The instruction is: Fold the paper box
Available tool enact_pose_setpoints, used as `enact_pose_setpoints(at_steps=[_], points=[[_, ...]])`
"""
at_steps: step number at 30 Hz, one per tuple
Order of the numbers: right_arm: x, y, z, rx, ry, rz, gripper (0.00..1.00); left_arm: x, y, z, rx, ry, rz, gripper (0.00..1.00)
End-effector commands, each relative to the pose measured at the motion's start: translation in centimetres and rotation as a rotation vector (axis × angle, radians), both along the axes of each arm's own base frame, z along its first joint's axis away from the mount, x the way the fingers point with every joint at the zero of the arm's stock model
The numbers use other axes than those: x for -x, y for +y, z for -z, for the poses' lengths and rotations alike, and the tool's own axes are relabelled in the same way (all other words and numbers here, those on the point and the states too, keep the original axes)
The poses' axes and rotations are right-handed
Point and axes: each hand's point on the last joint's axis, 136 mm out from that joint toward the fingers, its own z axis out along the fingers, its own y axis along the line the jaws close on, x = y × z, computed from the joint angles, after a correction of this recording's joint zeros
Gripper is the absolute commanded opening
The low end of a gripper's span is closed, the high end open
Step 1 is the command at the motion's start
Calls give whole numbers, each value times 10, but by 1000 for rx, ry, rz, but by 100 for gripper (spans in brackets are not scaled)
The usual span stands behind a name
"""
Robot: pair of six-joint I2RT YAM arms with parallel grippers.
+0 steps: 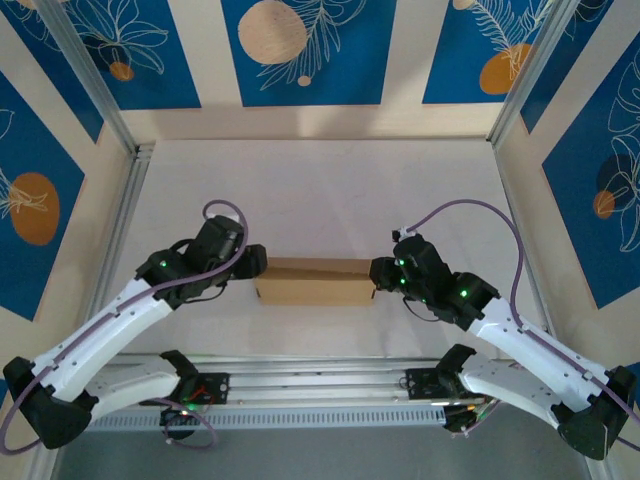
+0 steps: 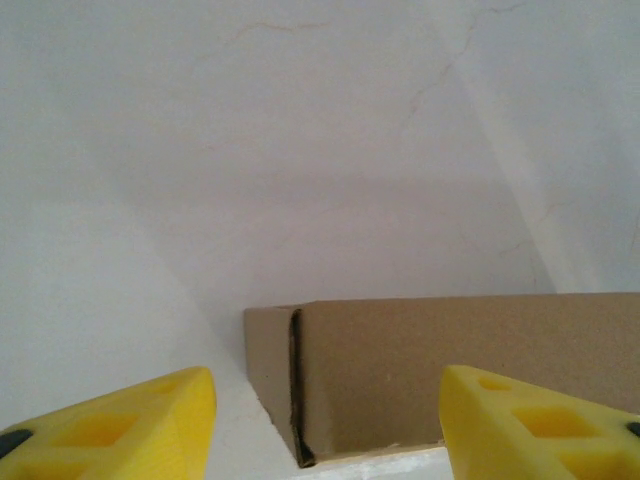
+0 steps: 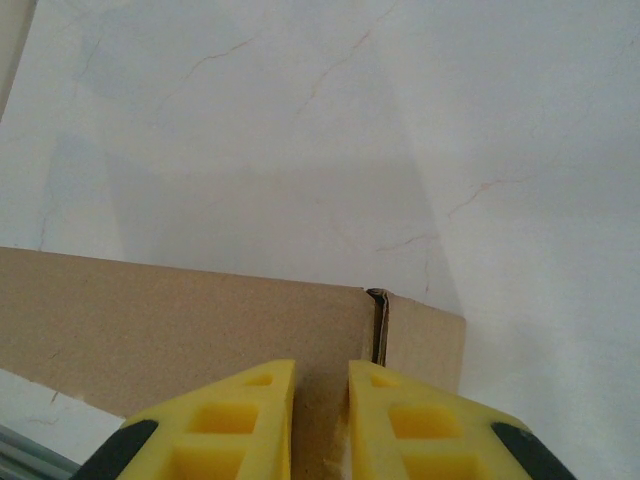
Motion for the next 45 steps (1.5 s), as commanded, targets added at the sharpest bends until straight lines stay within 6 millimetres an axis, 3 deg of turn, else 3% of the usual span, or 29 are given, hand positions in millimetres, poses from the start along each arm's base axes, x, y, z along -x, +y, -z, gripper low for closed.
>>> enact_pose_setpoints(at_steps=[1, 9, 18, 22, 28, 33, 35, 40, 45], points=[[29, -29, 50, 174, 172, 10, 21, 3, -4, 21, 31, 51, -5, 57], [31, -29, 53, 173, 181, 6, 21, 23, 15, 82, 27, 140, -84, 40], [35, -30, 59, 184, 204, -2, 20, 44, 28, 119, 63, 199, -152, 24], [34, -30, 60, 181, 206, 0, 20, 49, 34, 140, 36, 229, -170, 6], [31, -27, 53, 148, 205, -12, 21, 52, 43, 144, -6, 242, -193, 0], [24, -22, 33, 106, 177, -44, 44, 52, 43, 138, -1, 235, -187, 0], [20, -20, 24, 61, 157, -50, 47, 51, 43, 135, -5, 231, -182, 0], [16, -21, 21, -31, 164, -30, 37, 50, 43, 132, -13, 227, -180, 0], [27, -33, 61, 24, 302, 28, 27, 49, 42, 127, -12, 218, -174, 0]])
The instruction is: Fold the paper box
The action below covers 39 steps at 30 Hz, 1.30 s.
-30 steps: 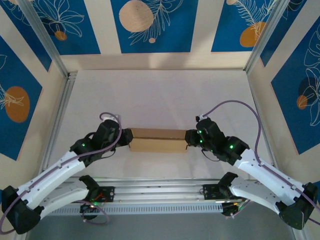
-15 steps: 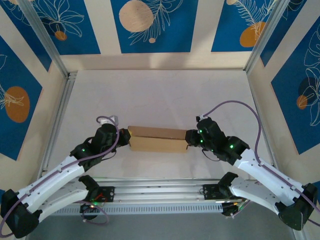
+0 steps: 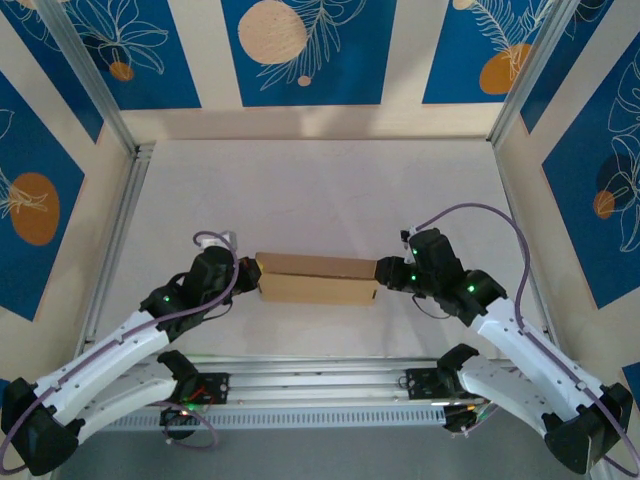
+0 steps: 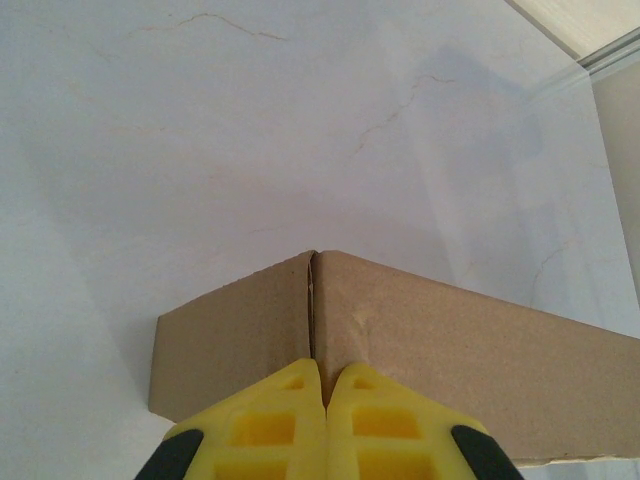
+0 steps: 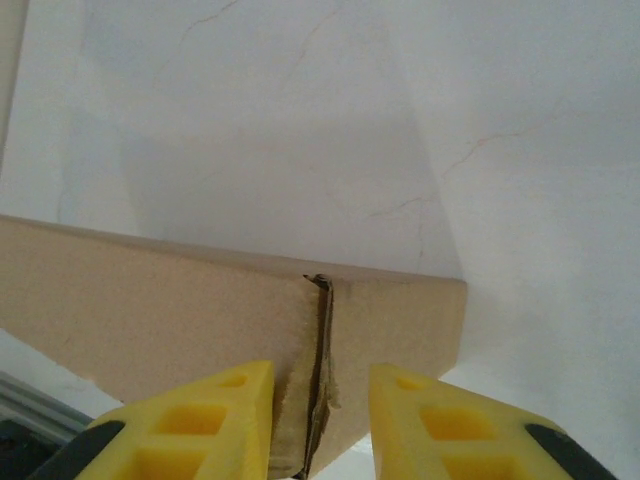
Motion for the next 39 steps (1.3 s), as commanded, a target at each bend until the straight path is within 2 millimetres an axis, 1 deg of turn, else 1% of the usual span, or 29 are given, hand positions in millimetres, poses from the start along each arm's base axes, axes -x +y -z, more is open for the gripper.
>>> enact_pose_setpoints(at_steps=[1, 2, 3, 5, 7, 10, 13, 14, 16, 18, 19, 22, 25, 27, 29, 33, 35, 39], points=[[29, -22, 59, 128, 235, 46, 26, 48, 49, 82, -282, 306, -21, 0], [33, -24, 68, 143, 270, 56, 24, 48, 49, 81, -281, 305, -22, 0], [37, -26, 76, 155, 299, 67, 20, 48, 48, 80, -279, 303, -17, 0], [43, -29, 86, 174, 334, 88, 14, 48, 48, 79, -281, 304, -16, 0], [46, -36, 90, 194, 355, 126, 8, 49, 48, 80, -280, 309, -18, 0], [45, -47, 94, 226, 369, 199, 0, 48, 48, 79, -276, 309, -22, 0], [42, -47, 94, 239, 379, 206, 0, 47, 47, 75, -274, 299, -17, 0], [40, -46, 92, 239, 373, 199, 0, 46, 47, 72, -279, 293, -17, 5], [35, -44, 86, 241, 345, 184, 0, 42, 49, 61, -290, 272, -25, 23], [31, -41, 79, 234, 313, 168, 0, 39, 49, 50, -291, 250, -28, 35], [29, -41, 76, 236, 302, 163, 0, 37, 49, 43, -288, 232, -27, 38], [26, -40, 73, 240, 289, 148, 0, 31, 49, 28, -279, 192, -36, 40], [25, -38, 74, 241, 287, 134, 0, 24, 48, 22, -255, 180, -41, 41], [26, -38, 74, 241, 288, 134, 0, 21, 46, 22, -237, 179, -42, 41], [26, -38, 74, 240, 285, 131, 0, 19, 47, 26, -227, 191, -50, 39], [24, -39, 72, 240, 281, 134, 0, 21, 46, 44, -217, 239, -55, 32], [23, -40, 72, 242, 285, 138, 0, 26, 46, 57, -209, 275, -59, 25], [25, -40, 78, 240, 313, 137, 0, 40, 51, 87, -196, 353, -95, 8]])
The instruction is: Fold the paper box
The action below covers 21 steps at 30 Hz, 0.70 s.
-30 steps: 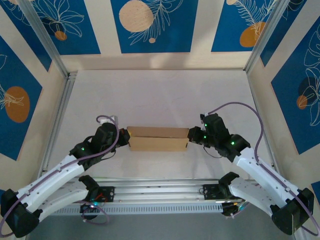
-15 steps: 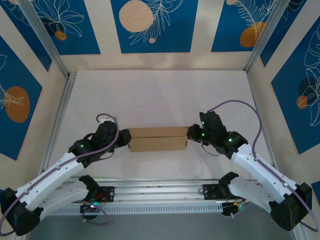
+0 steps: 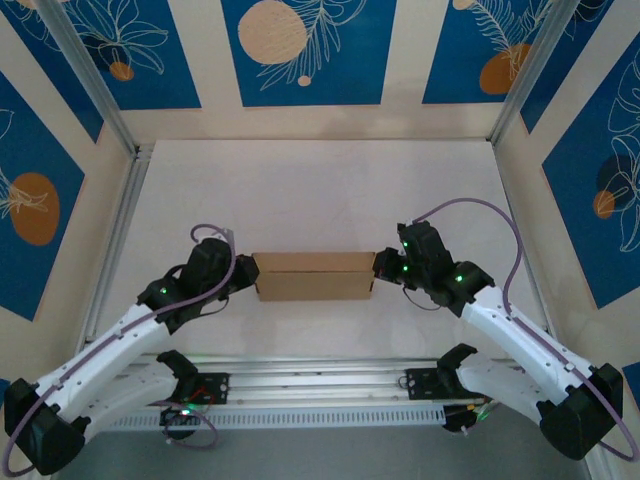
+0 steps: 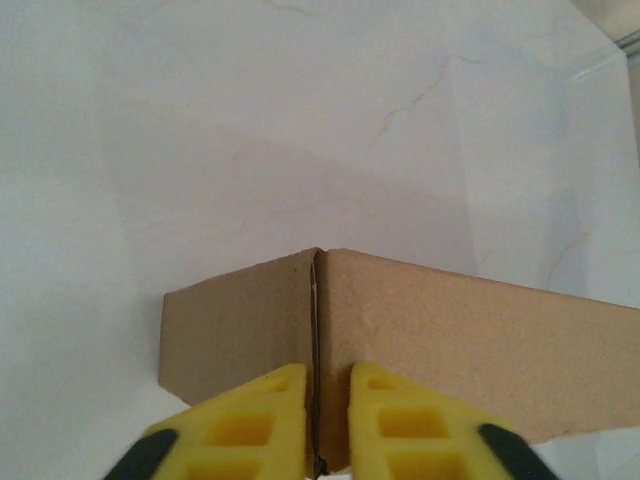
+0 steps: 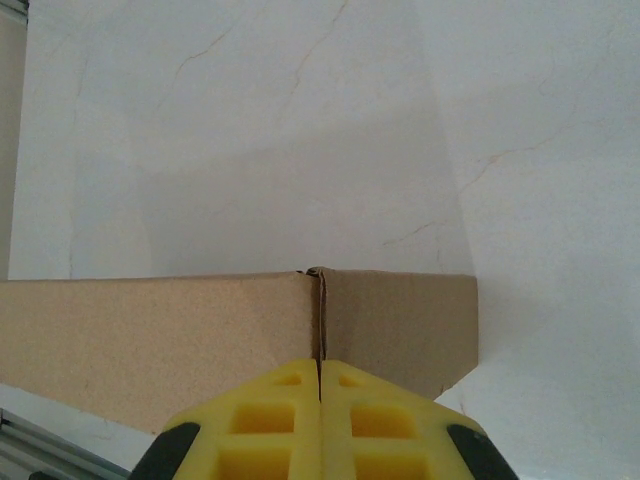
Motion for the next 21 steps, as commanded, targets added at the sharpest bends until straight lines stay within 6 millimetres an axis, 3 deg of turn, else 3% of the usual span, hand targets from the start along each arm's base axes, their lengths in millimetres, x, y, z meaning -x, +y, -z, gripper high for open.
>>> enact_pose_setpoints(at_steps=[1, 4, 9, 12, 17, 21], points=[[47, -48, 75, 245, 297, 37, 0, 46, 45, 93, -190, 299, -83, 4], [46, -45, 79, 204, 307, 36, 0, 50, 42, 104, -168, 318, -70, 0], [40, -38, 49, 157, 141, 0, 0, 46, 34, 79, -177, 265, -2, 0], [50, -38, 38, 160, 39, -21, 0, 55, 34, 70, -156, 237, 5, 0], [82, -44, 55, 196, 73, -27, 0, 83, 32, 77, -95, 250, -1, 0], [99, -46, 67, 236, 102, -27, 0, 100, 31, 87, -154, 254, 16, 0]])
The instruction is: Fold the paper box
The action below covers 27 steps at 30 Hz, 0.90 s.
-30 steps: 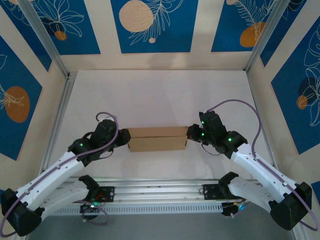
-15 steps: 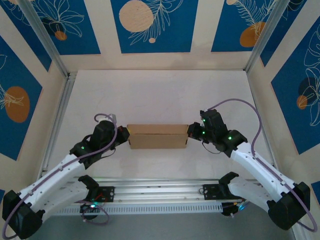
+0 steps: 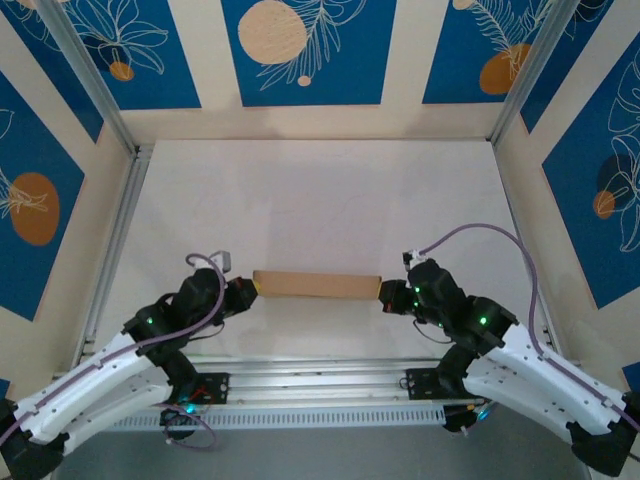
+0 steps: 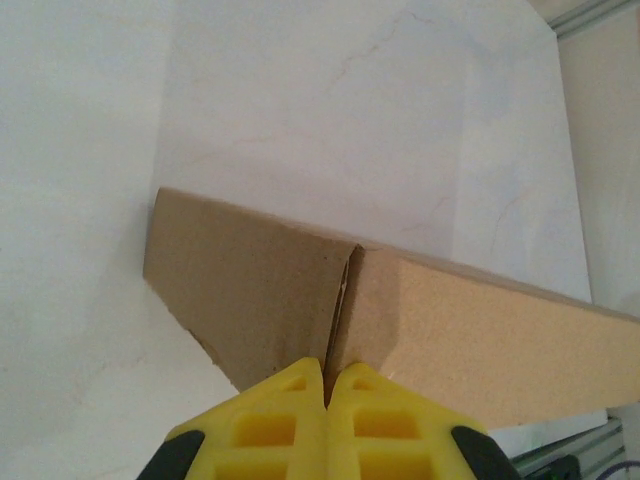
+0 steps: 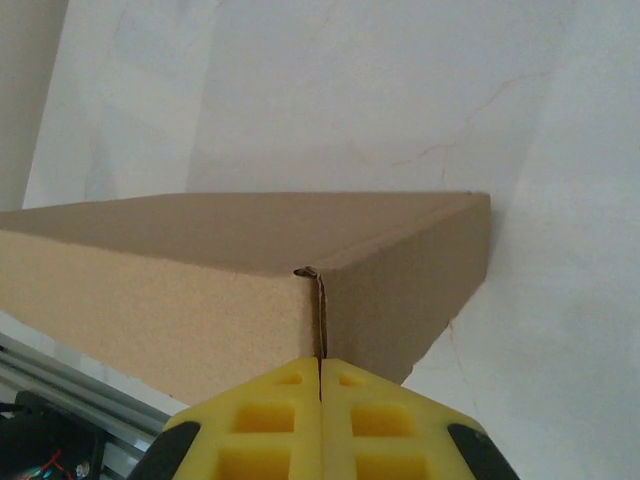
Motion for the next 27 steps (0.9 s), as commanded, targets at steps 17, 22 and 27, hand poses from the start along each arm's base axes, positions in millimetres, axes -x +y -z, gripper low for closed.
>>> enact_pose_setpoints(at_steps=[17, 22, 27], points=[[1, 2, 39, 140, 92, -131, 34, 1, 22, 38, -382, 68, -3, 46], [-45, 18, 22, 22, 62, -207, 60, -27, 43, 29, -369, 89, -90, 62], [-96, 34, 28, -18, 100, -248, 72, -54, 48, 54, -307, 135, -122, 64]])
